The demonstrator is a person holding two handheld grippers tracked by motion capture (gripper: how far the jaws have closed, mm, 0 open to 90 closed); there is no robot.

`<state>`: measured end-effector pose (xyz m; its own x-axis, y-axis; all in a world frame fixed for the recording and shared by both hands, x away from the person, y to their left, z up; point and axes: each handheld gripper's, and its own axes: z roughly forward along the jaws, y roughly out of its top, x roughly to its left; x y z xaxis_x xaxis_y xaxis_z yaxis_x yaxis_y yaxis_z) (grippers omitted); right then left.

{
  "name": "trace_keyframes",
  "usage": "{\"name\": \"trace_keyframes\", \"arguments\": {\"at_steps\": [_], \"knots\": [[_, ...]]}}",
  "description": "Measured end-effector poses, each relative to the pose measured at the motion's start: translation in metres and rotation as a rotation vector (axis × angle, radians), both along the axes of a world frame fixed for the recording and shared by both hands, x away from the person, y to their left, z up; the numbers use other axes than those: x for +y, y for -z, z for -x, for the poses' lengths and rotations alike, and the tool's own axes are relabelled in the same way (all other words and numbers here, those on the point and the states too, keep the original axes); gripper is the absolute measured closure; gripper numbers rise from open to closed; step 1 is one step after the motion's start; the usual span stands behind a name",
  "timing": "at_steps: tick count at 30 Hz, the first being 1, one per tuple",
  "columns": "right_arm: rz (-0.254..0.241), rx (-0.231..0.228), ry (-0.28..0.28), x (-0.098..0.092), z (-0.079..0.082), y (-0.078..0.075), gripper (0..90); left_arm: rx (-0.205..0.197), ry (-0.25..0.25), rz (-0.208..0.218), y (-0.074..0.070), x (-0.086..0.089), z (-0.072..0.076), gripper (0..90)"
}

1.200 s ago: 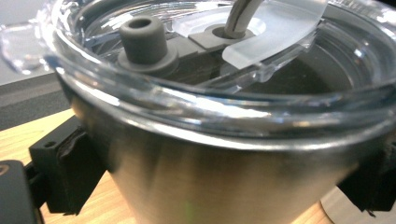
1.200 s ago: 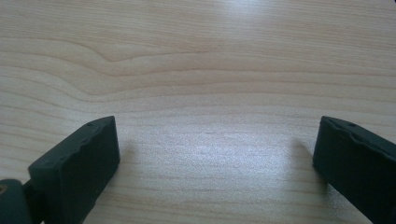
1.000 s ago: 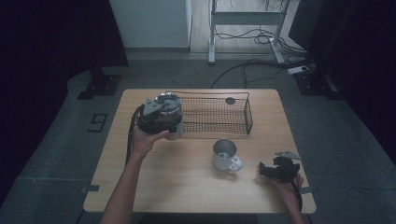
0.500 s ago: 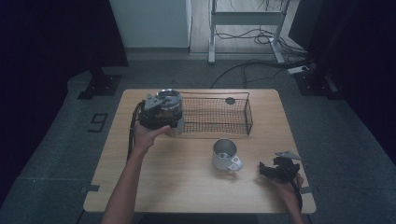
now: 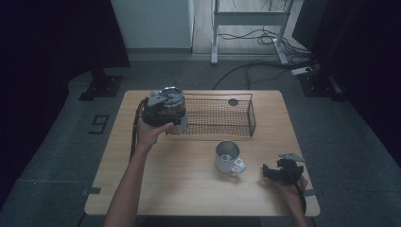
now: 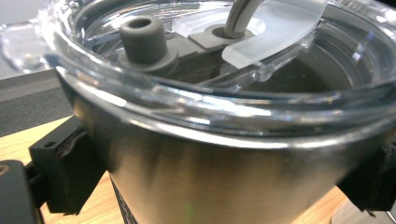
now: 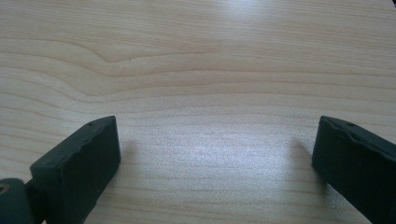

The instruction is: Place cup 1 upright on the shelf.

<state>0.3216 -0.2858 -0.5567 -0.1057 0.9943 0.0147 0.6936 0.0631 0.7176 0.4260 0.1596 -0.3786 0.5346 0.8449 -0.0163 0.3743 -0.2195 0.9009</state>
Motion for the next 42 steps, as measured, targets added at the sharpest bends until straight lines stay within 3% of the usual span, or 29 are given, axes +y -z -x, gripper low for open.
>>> {"name": "trace_keyframes", "arguments": {"at_steps": [20,25,42], "knots": [[0.001,-0.001,-0.002,-0.001,0.0,0.0,1.2,0.001,0.015,-0.013,-0.005,-0.016,-0.019,4.1],[0.0,0.0,-0.002,-0.001,0.0,0.0,1.2,0.007,0.023,-0.035,-0.005,-0.021,-0.024,4.1],[0.0,0.0,-0.001,-0.001,0.0,0.0,1.4,0.005,0.017,-0.024,-0.008,-0.025,-0.041,4.1]]}}
